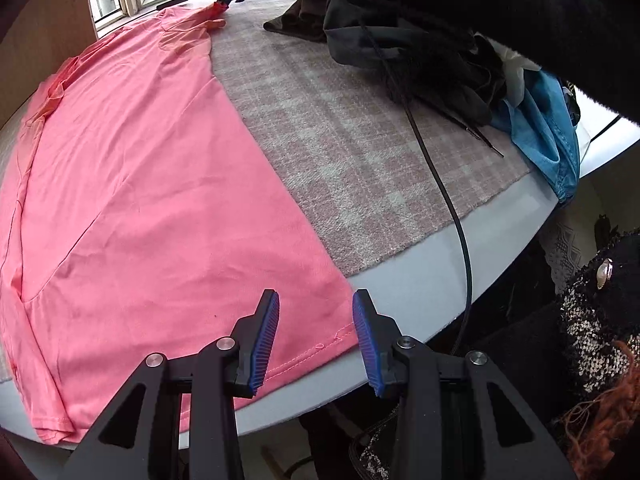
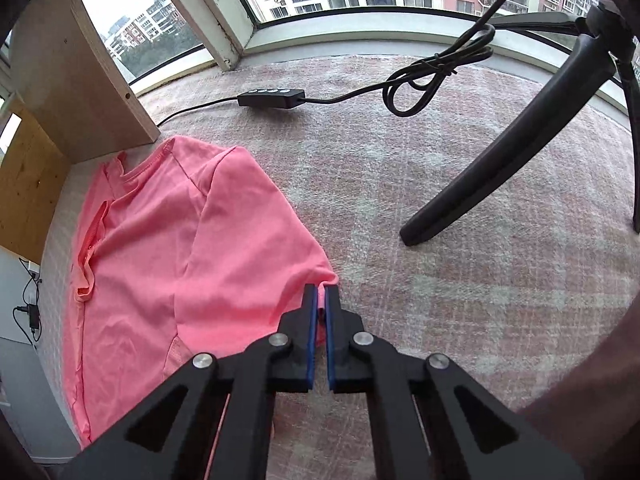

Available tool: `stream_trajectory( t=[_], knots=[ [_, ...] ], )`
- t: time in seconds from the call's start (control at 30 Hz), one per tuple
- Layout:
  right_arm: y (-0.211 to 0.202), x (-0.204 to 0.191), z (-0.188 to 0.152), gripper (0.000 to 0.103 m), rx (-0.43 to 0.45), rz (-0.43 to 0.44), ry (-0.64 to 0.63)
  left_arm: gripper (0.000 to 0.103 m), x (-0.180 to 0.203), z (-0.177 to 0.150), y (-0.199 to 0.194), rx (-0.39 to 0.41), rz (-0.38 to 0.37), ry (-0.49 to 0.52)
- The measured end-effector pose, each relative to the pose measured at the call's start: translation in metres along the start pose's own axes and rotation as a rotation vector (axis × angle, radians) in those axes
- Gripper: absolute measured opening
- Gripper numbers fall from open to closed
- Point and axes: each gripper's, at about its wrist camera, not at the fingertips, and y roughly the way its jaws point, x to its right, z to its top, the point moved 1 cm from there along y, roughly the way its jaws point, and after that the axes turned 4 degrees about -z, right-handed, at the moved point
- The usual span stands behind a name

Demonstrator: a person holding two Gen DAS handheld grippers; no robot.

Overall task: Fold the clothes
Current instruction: 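Grasp the other side edge with both tools and fold it toward the shirt's center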

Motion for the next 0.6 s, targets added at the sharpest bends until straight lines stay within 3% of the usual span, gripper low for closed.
stream_trajectory(
  t=[0.23, 0.3, 0.33, 0.47, 0.6],
  knots=[
    [-0.006, -0.003, 0.005, 0.004, 0.011, -0.016, -0.021, 0.034, 0.008, -0.003, 0.012, -0.046, -0.015, 0.034],
    [-0.007, -0.003, 0.005, 0.004, 0.012, -0.020, -0.027, 0.022, 0.006, -0.002, 0.010, -0.037, -0.027, 0.024],
    [-0.007, -0.003, 0.005, 0.004, 0.014, -0.021, -0.028, 0.003, 0.003, -0.002, 0.010, -0.038, -0.049, 0.013],
    [-0.011, -0.003, 0.009, 0.003, 0.029, -0.017, -0.021, 0.001, -0.006, -0.004, 0.000, -0.021, -0.096, -0.027],
    [-0.020, -0.005, 0.014, 0.003, 0.051, -0.008, -0.006, 0.001, -0.021, -0.008, -0.023, 0.054, -0.128, -0.089]
  ],
)
